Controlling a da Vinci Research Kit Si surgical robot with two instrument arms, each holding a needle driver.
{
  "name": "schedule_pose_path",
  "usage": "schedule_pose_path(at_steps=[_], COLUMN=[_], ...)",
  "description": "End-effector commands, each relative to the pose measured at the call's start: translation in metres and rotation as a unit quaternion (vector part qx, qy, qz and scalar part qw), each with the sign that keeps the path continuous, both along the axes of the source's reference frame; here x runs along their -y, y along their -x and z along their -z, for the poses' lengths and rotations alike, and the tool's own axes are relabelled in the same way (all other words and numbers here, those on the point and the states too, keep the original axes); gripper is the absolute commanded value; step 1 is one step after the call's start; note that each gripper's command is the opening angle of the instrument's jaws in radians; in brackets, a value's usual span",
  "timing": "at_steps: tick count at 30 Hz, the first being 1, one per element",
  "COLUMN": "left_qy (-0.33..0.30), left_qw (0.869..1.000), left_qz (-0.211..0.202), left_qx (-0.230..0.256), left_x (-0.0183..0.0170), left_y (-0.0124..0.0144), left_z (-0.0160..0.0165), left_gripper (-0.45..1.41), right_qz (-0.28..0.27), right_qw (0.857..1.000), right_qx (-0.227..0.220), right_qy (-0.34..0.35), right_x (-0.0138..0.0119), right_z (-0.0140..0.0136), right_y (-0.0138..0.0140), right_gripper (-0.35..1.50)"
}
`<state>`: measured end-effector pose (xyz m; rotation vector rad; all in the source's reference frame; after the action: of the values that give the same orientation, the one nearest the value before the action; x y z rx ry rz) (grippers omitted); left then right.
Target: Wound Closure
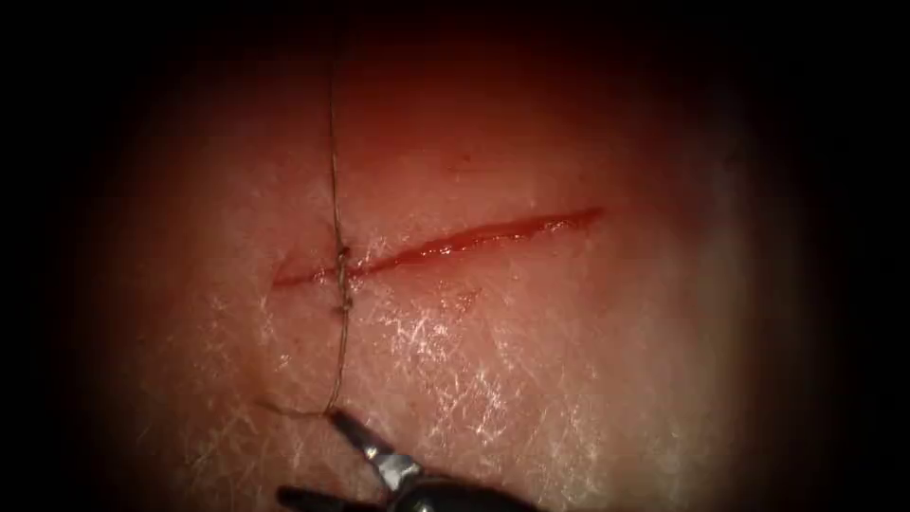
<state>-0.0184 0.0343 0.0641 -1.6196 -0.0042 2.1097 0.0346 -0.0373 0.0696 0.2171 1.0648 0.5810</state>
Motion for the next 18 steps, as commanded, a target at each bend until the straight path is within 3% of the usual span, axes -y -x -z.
schedule_pose_path(at_steps=[1, 7, 9, 12, 15, 18], left_qy=[0.002, 0.000, 0.000, -0.001, -0.002, 0.000], left_qw=[1.000, 1.000, 1.000, 0.999, 0.999, 0.998], left_qz=[-0.006, -0.020, -0.024, -0.029, -0.030, -0.038], left_qx=[0.004, 0.016, 0.019, 0.030, 0.036, 0.045], left_x=[0.0002, 0.0030, 0.0043, 0.0070, 0.0085, 0.0131], left_y=[0.0005, 0.0006, 0.0003, -0.0005, -0.0010, -0.0018], left_z=[0.0002, 0.0021, 0.0028, 0.0046, 0.0057, 0.0081], left_gripper=[-0.45, -0.45, -0.45, -0.45, -0.45, -0.45], right_qz=[0.006, 0.017, 0.026, 0.025, 0.015, 0.006], right_qw=[1.000, 1.000, 0.999, 0.999, 0.999, 0.999], right_qx=[-0.008, -0.015, -0.024, -0.029, -0.032, -0.028], right_qy=[-0.004, -0.018, -0.026, -0.039, -0.040, -0.043], right_x=[0.0005, 0.0000, -0.0007, -0.0039, -0.0061, -0.0107], right_z=[0.0007, 0.0036, 0.0045, 0.0058, 0.0059, 0.0034], right_y=[-0.0002, 0.0009, 0.0013, 0.0019, 0.0018, 0.0008], right_gripper=[1.33, 1.46, 1.31, 1.15, 1.11, 0.93])
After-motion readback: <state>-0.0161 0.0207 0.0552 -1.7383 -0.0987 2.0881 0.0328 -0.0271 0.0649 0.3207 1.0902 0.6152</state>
